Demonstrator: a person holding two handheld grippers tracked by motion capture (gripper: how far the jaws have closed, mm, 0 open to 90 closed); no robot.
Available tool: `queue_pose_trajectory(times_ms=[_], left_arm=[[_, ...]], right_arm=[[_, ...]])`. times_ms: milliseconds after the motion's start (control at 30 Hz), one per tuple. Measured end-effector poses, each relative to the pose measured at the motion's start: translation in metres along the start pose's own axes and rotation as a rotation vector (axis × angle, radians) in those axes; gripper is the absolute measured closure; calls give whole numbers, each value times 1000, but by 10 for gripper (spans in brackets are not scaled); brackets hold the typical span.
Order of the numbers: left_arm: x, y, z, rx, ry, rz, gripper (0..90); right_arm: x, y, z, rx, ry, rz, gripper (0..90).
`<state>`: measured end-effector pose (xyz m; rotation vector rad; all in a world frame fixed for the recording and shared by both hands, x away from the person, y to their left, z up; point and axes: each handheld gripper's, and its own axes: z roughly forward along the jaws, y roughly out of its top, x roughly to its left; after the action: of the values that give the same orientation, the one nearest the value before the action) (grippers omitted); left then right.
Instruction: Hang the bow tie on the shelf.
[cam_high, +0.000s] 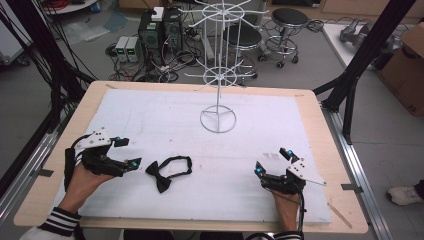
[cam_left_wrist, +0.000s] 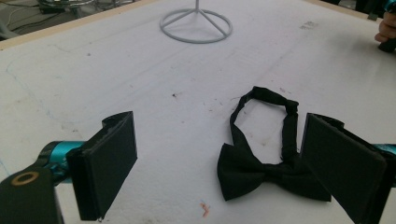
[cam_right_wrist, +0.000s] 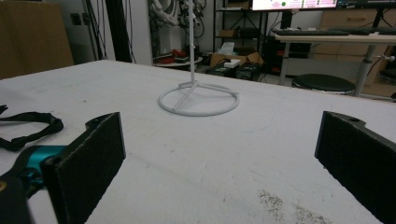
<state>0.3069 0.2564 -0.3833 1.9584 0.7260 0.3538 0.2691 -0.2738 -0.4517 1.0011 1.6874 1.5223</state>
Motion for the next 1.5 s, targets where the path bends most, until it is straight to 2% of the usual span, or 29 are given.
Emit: queue_pose_trajectory(times_ms=[67, 100, 133, 200, 233, 300, 367, 500, 600, 667, 833, 867, 967, 1200, 1233, 1333, 1500], left_arm=[[-2, 5, 4, 34, 6, 18, 114], [-2, 5, 4, 34, 6, 18, 114], [-5, 9, 7, 64, 9, 24, 115], [-6, 11, 9, 77, 8, 21, 117], [-8, 15, 13, 112, 4, 26, 119], [-10, 18, 17, 145, 2, 26, 120], [-12, 21, 21, 170, 11, 29, 124], [-18, 27, 29, 211, 0, 38, 159], [-23, 29, 38, 270, 4, 60, 166], [-25, 30, 44, 293, -5, 69, 174], [-31, 33, 56, 331, -23, 82, 211], [-33, 33, 61, 347, -21, 96, 224], [-33, 33, 65, 354, -27, 82, 236], [-34, 31, 77, 409, 16, 88, 290], [-34, 31, 78, 417, 15, 102, 287], [-34, 30, 83, 434, 1, 108, 275], [-35, 28, 92, 491, 3, 121, 288]], right_arm=[[0, 0, 0, 0, 0, 0, 7], [0, 0, 0, 0, 0, 0, 7], [0, 0, 0, -1, 0, 0, 7], [0, 0, 0, -2, 0, 0, 7], [0, 0, 0, -3, 1, 2, 6], [-1, 0, 0, -5, 2, 0, 6], [0, 0, 0, -3, 3, 3, 6], [-1, 0, 0, -5, 3, 2, 7], [-1, 0, 0, -5, 5, 3, 6], [-1, 0, 0, -4, 3, 9, 6], [-1, 0, -1, -10, 2, 4, 6], [-1, 0, -1, -10, 1, 13, 6], [-1, 0, -1, -11, 2, 14, 6], [-2, 0, -1, -16, 4, 12, 6], [-2, 0, -1, -16, 4, 13, 7], [-2, 0, -1, -16, 3, 13, 6], [-2, 0, -1, -16, 3, 13, 6]])
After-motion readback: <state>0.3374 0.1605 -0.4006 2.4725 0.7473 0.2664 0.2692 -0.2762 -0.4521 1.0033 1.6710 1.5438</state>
